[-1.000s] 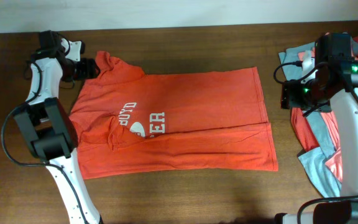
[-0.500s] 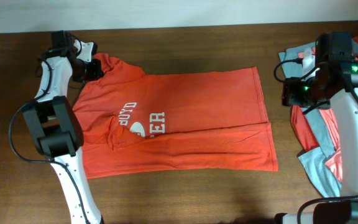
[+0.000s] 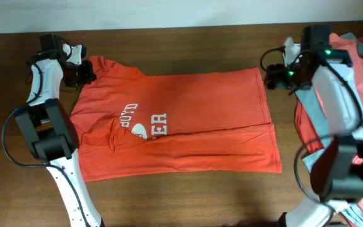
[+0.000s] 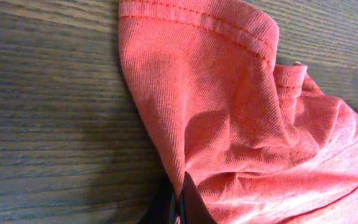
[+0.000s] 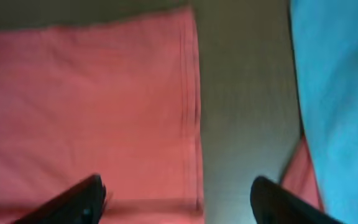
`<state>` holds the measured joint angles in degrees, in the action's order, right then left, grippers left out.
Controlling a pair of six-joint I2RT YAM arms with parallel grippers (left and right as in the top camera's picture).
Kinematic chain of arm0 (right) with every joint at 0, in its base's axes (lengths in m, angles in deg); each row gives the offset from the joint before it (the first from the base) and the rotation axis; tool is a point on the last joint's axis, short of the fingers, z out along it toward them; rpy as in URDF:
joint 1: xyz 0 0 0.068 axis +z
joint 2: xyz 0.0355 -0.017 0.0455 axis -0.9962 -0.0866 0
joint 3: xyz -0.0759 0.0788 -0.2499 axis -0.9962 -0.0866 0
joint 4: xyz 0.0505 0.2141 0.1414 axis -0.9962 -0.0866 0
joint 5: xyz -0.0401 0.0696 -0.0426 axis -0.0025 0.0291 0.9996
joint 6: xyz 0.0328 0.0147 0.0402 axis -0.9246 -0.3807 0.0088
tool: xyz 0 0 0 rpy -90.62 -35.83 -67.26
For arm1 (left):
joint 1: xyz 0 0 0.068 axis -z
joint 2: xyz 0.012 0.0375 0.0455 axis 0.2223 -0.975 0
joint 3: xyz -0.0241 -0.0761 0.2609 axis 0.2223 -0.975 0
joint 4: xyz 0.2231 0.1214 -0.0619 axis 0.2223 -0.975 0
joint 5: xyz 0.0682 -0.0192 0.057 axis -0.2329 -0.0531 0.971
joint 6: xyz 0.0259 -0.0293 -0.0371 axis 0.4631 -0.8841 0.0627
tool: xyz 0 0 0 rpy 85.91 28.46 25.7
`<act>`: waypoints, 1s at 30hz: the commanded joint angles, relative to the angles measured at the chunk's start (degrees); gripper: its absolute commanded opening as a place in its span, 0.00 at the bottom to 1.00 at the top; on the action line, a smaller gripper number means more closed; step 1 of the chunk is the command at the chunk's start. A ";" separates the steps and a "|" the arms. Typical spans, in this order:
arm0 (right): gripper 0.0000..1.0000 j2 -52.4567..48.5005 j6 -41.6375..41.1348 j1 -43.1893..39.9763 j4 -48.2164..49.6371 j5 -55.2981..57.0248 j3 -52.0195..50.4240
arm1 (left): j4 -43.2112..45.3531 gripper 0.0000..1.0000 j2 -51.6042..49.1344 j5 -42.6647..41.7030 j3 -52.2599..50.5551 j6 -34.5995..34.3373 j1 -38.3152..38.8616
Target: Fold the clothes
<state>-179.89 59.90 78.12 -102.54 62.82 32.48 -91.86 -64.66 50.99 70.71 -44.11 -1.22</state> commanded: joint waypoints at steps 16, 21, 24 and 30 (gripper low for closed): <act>0.83 -20.26 -2.80 -0.20 30.82 -5.20 0.33 | -0.11 0.01 -1.81 0.85 1.03 -0.76 1.33; 0.83 -22.95 -3.13 -0.15 33.86 -6.19 0.33 | -0.13 0.01 -1.81 0.85 1.03 -0.76 1.33; 0.82 -23.98 -3.15 0.15 35.80 -6.78 0.33 | -0.11 0.01 -1.81 0.87 1.03 -0.76 1.33; 0.68 -24.79 -3.15 2.43 37.62 -6.10 0.33 | -0.09 0.01 -1.81 1.05 1.03 -0.76 1.31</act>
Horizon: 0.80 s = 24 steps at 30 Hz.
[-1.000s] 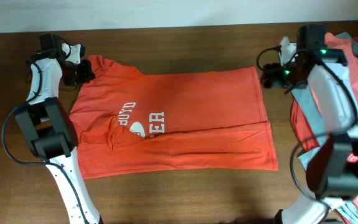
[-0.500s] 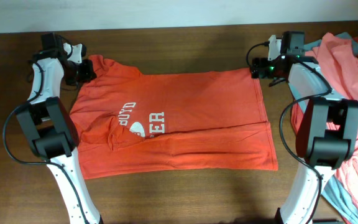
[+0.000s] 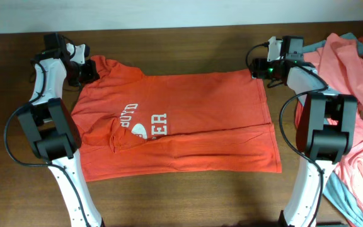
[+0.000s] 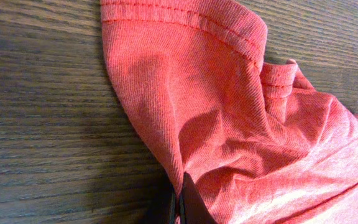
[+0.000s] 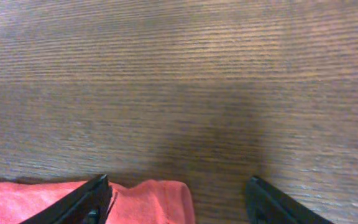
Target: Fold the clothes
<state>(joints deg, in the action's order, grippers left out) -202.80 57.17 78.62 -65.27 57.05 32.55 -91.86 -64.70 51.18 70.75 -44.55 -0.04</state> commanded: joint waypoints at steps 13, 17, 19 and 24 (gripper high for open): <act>0.04 -2.03 -2.45 2.23 -1.51 0.94 0.26 | -0.09 0.01 -1.77 0.85 0.98 -0.33 0.13; 0.04 -0.81 -3.65 1.57 -5.79 4.83 0.72 | -0.72 0.00 -1.77 0.83 1.01 -0.33 0.09; 0.04 0.74 -3.82 1.16 -8.61 5.75 2.05 | -1.77 0.00 -1.75 0.81 1.14 -0.31 0.09; 0.04 4.85 -3.80 0.98 -16.98 9.94 7.89 | -7.04 0.00 -1.75 0.81 5.51 -0.28 0.09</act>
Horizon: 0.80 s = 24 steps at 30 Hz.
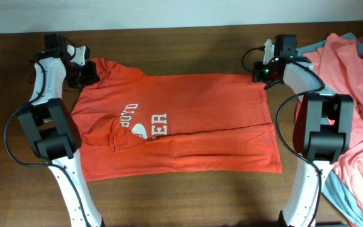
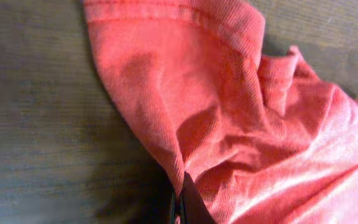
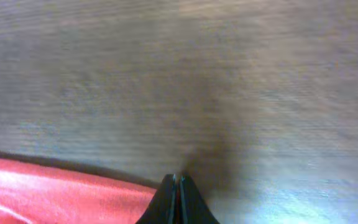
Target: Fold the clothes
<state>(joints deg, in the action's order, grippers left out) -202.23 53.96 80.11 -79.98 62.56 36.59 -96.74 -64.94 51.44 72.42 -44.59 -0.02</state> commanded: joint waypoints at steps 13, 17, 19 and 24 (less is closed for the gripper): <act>0.04 12.70 -0.17 -0.83 -25.64 6.34 15.87 | -30.77 0.00 -1.51 0.61 33.68 -0.02 0.07; 0.04 13.99 -0.13 -0.83 -36.33 7.76 15.89 | -41.42 0.00 -1.51 1.95 36.35 -0.04 0.07; 0.04 13.99 0.09 -0.83 -41.57 7.93 15.89 | -41.77 0.00 -1.49 3.61 35.78 -0.11 0.09; 0.04 13.99 0.11 -0.83 -50.88 12.26 15.89 | -41.77 0.00 -1.46 3.69 35.74 -0.33 0.63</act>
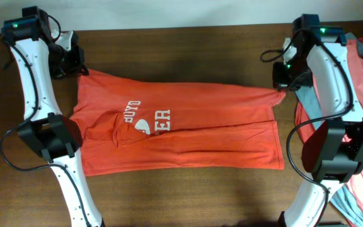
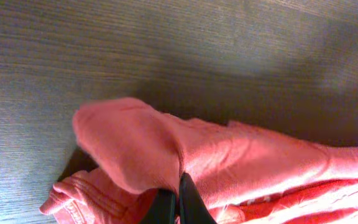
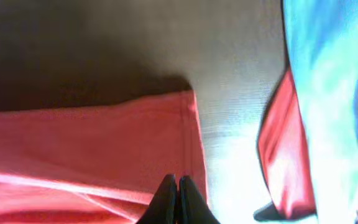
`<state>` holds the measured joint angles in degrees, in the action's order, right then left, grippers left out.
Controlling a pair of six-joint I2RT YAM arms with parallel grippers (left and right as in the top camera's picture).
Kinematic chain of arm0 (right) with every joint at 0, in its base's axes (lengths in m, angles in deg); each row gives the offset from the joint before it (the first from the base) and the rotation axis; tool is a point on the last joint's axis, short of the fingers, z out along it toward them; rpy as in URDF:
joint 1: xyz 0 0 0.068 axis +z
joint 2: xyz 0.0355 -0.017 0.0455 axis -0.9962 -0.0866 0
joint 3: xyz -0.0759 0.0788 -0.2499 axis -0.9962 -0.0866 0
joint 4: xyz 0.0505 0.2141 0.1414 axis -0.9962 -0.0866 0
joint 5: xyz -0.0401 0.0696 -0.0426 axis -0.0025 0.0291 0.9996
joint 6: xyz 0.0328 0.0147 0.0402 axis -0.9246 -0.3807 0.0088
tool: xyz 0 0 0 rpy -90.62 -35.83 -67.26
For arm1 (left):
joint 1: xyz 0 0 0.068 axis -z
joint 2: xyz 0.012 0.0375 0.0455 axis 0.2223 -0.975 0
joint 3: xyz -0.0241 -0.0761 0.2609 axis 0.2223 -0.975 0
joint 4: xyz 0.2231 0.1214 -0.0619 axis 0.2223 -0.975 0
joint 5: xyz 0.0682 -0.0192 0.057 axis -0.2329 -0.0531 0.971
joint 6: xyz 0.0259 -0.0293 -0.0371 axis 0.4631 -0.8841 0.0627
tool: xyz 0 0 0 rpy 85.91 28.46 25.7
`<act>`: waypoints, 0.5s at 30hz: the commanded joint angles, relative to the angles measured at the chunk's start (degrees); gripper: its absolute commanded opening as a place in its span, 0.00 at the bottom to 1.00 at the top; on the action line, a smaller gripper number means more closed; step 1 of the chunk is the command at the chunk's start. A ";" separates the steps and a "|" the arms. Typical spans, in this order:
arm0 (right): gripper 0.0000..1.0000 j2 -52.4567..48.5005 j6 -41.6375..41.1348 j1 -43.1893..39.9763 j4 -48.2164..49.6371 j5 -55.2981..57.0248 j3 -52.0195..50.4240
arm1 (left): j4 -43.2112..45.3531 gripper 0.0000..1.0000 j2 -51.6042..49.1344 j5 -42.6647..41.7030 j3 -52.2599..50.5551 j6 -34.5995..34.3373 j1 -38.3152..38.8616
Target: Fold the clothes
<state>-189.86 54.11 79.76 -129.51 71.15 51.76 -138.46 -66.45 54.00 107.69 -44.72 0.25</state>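
An orange T-shirt [image 1: 175,129] with white lettering lies across the wooden table [image 1: 181,44], its far edge lifted and stretched taut between both arms. My left gripper [image 1: 79,68] is shut on the shirt's upper left corner; in the left wrist view the cloth [image 2: 166,155] bunches over the closed fingers [image 2: 178,208]. My right gripper [image 1: 282,88] is shut on the upper right corner, and in the right wrist view the hem [image 3: 188,143] runs down to the closed fingers [image 3: 174,205].
A heap of other clothes, pink, orange and pale blue, lies at the table's right edge beside the right arm. In the right wrist view the blue cloth [image 3: 322,93] shows to the right of the shirt.
Both grippers have risen with the shirt's far corners and moved toward the near side; the far edge now hangs lifted and pulled taut, where it lay flat before.
The left gripper held the shirt's upper left corner throughout. The right gripper was open beside the clothes heap, then open at the upper right corner, then shut there. Now both hold the far edge raised and stretched.
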 commanded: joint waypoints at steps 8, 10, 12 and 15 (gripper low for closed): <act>0.04 1.62 0.35 -0.48 -3.65 3.63 0.72 | -0.07 0.00 5.01 8.04 -8.24 -0.46 0.57; 0.04 1.62 0.35 -0.46 -3.87 3.61 0.72 | -0.07 0.00 8.17 10.49 -14.84 -1.29 0.57; 0.04 1.62 0.35 -0.46 -4.31 3.58 0.72 | -0.04 0.00 11.87 11.19 -22.62 -1.31 0.46; 0.04 1.60 0.33 -0.46 -5.79 3.58 0.72 | -0.04 0.00 15.76 12.17 -29.97 -1.31 0.46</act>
<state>-189.86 54.27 79.76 -134.34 72.81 51.76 -138.64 -57.44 63.01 83.89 -45.35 0.88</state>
